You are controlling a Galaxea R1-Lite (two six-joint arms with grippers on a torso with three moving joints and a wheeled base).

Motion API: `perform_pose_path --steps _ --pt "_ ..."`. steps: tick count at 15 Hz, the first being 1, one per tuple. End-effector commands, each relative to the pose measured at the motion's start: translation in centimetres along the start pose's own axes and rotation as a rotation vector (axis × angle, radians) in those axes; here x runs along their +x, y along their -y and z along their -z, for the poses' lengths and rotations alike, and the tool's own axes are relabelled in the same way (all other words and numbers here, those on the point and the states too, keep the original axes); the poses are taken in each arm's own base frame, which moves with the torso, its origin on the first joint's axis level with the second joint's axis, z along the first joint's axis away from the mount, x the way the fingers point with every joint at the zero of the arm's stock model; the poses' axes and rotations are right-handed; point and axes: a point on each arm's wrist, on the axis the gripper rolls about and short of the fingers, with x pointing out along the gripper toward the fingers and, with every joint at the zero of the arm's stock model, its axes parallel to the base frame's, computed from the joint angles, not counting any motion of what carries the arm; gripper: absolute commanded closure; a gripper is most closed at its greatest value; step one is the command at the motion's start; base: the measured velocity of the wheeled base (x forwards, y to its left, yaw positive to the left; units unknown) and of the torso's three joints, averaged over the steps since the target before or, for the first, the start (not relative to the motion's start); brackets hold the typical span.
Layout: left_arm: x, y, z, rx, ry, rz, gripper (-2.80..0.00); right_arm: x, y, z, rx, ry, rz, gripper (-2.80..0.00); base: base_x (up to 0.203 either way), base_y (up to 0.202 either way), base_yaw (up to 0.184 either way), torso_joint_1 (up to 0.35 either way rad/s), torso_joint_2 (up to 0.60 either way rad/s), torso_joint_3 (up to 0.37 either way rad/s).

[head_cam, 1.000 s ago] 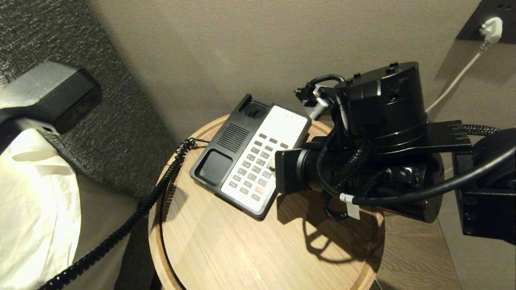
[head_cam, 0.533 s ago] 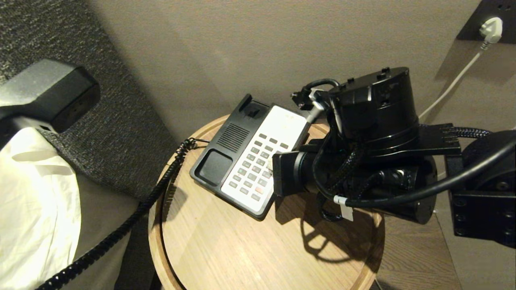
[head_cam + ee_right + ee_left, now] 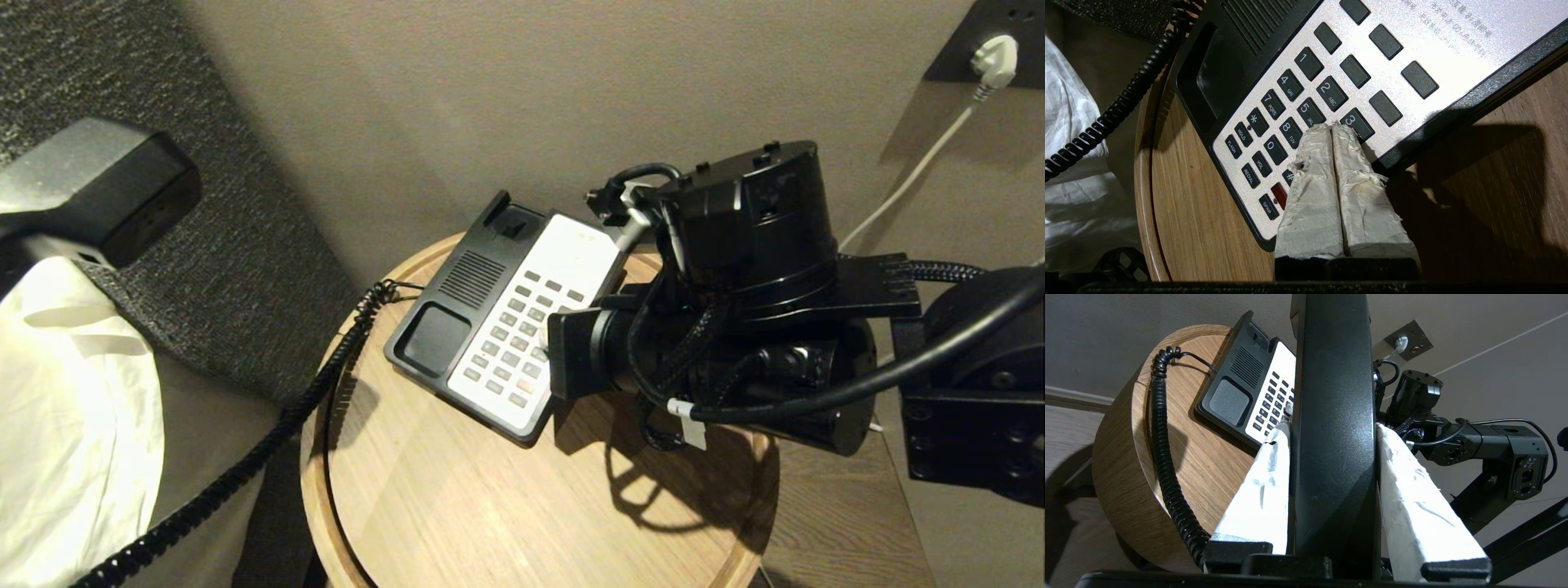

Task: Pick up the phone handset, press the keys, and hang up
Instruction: Dial the number

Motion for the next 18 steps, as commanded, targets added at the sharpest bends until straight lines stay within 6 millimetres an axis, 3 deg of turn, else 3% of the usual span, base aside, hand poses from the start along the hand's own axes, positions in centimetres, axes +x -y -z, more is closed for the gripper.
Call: perform_pose_path --steps 1,18 --pt "0.0 0.0 0.0 -0.004 0.000 0.000 0.00 0.1 0.0 0.0 0.001 0.000 0.002 0.00 0.000 0.000 0.000 0.000 0.00 0.000" --pt "0.0 -0.1 0.1 -0.004 -0.004 -0.003 0.00 -0.9 0.2 -0.2 0.005 0.009 0.000 0.00 0.000 0.000 0.000 0.000 0.00 0.000"
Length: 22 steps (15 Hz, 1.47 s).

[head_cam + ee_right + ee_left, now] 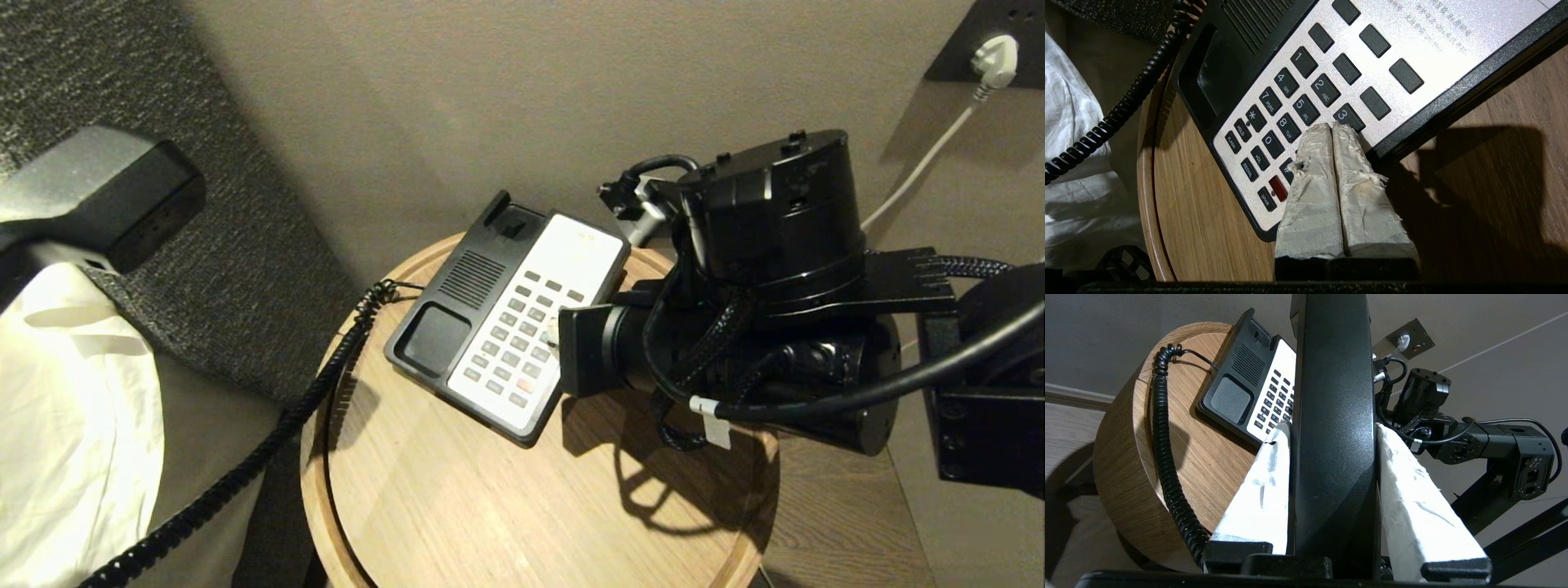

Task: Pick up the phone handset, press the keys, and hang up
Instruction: Dial the number

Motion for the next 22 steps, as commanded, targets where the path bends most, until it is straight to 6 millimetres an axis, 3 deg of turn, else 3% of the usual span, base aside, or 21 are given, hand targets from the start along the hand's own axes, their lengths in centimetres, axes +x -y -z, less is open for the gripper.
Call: perform_pose_path --steps 1,12,22 --pt "0.00 0.01 -0.01 -0.004 0.000 0.001 0.00 0.05 -0.01 0.03 0.001 0.000 0.002 0.00 0.000 0.000 0.000 0.000 0.00 0.000" --pt "-0.05 0.04 -0.05 -0.003 0.003 0.002 0.00 0.74 0.09 0.92 -0.010 -0.032 0.011 0.00 0.000 0.000 0.000 0.000 0.00 0.000" --pt "-0.02 -0.02 0.04 -0.004 0.000 0.000 0.00 0.51 -0.88 0.48 -0.008 -0.008 -0.024 0.00 0.000 0.000 0.000 0.000 0.00 0.000"
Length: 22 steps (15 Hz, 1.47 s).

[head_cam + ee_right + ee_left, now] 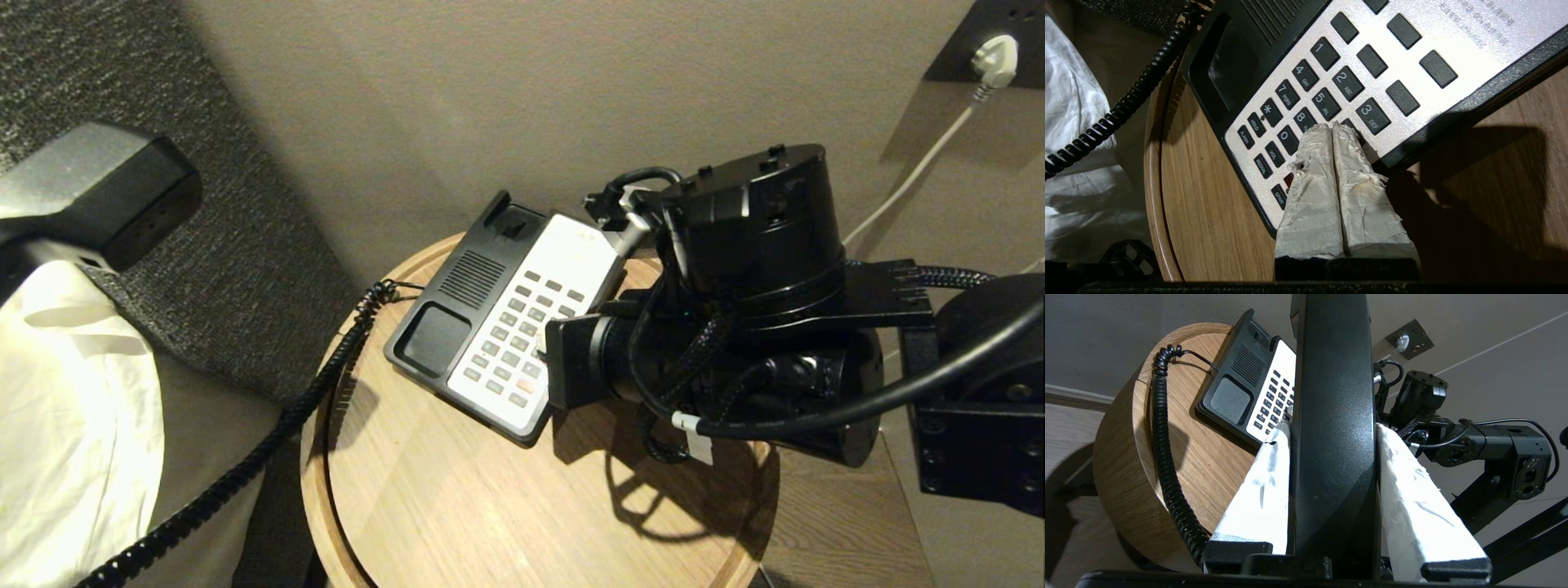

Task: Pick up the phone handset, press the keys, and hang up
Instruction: Dial the number

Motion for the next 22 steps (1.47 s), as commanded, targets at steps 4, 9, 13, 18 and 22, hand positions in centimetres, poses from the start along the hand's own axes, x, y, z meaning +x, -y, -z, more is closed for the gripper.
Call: perform_pose_path --steps 4,9,13,18,22 --pt "0.0 -0.1 0.1 -0.004 -0.003 -0.002 0.00 0.6 -0.4 0.0 0.001 0.001 -0.004 0.00 0.000 0.000 0.000 0.000 0.00 0.000" --pt "0.0 0.0 0.0 -0.004 0.000 0.001 0.00 1.1 -0.6 -0.3 0.004 0.006 -0.003 0.00 0.000 0.000 0.000 0.000 0.00 0.000" --pt "-0.1 0.0 0.0 -0.003 0.004 0.004 0.00 1.3 -0.5 -0.1 0.001 0.000 0.001 0.00 0.000 0.000 0.000 0.000 0.00 0.000" --pt "-0.1 0.0 0.0 -0.003 0.004 0.003 0.00 1.5 -0.5 -0.1 -0.001 -0.001 0.003 0.00 0.000 0.000 0.000 0.000 0.00 0.000" --pt "-0.1 0.0 0.0 -0.003 0.002 0.002 0.00 1.2 -0.5 -0.4 0.002 0.007 0.001 0.00 0.000 0.000 0.000 0.000 0.00 0.000"
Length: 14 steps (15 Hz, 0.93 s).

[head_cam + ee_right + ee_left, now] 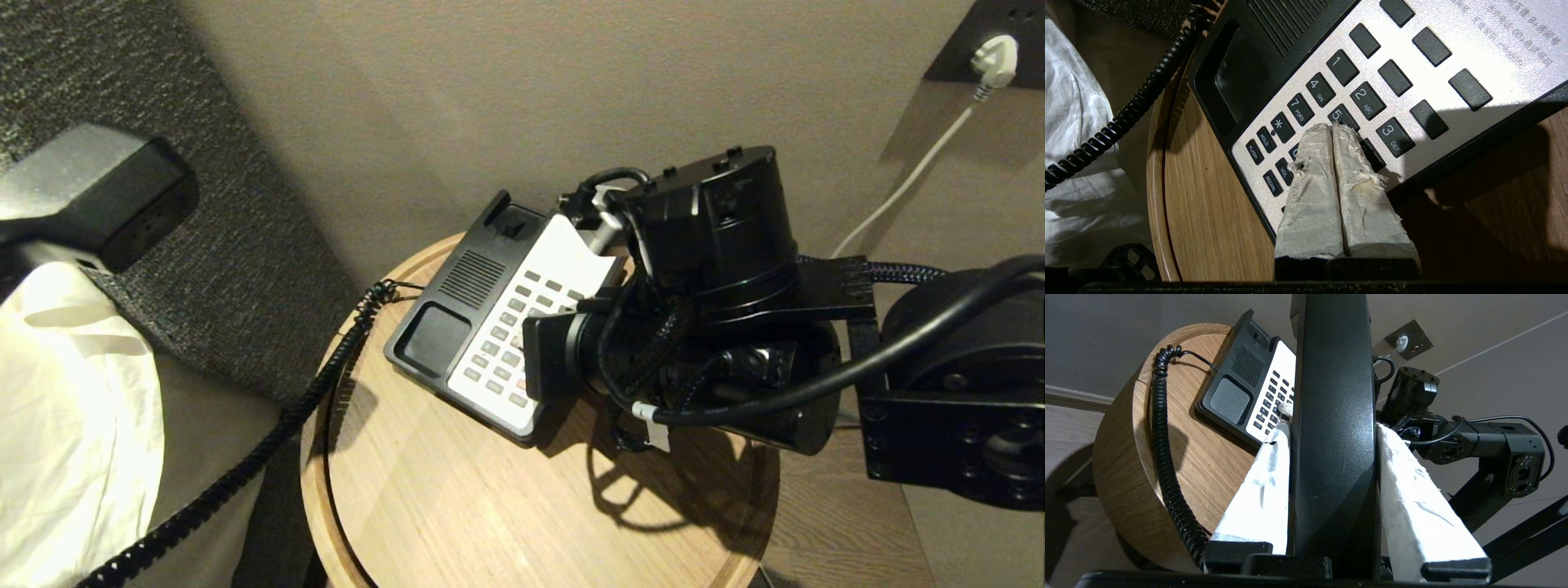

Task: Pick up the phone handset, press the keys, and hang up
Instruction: Dial the number

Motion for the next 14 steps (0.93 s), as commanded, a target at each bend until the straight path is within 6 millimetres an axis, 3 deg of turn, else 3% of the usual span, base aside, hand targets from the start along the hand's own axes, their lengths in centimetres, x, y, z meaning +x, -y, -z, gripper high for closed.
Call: perform_pose_path --steps 1,14 --pt "0.04 -0.01 0.01 -0.004 -0.001 0.000 0.00 -0.17 0.04 -0.15 0.004 0.007 0.000 0.00 0.000 0.000 0.000 0.000 0.00 0.000" --pt "-0.09 0.04 -0.04 -0.003 0.004 0.003 0.00 0.45 0.58 0.06 0.004 -0.004 0.021 0.00 0.000 0.000 0.000 0.000 0.00 0.000"
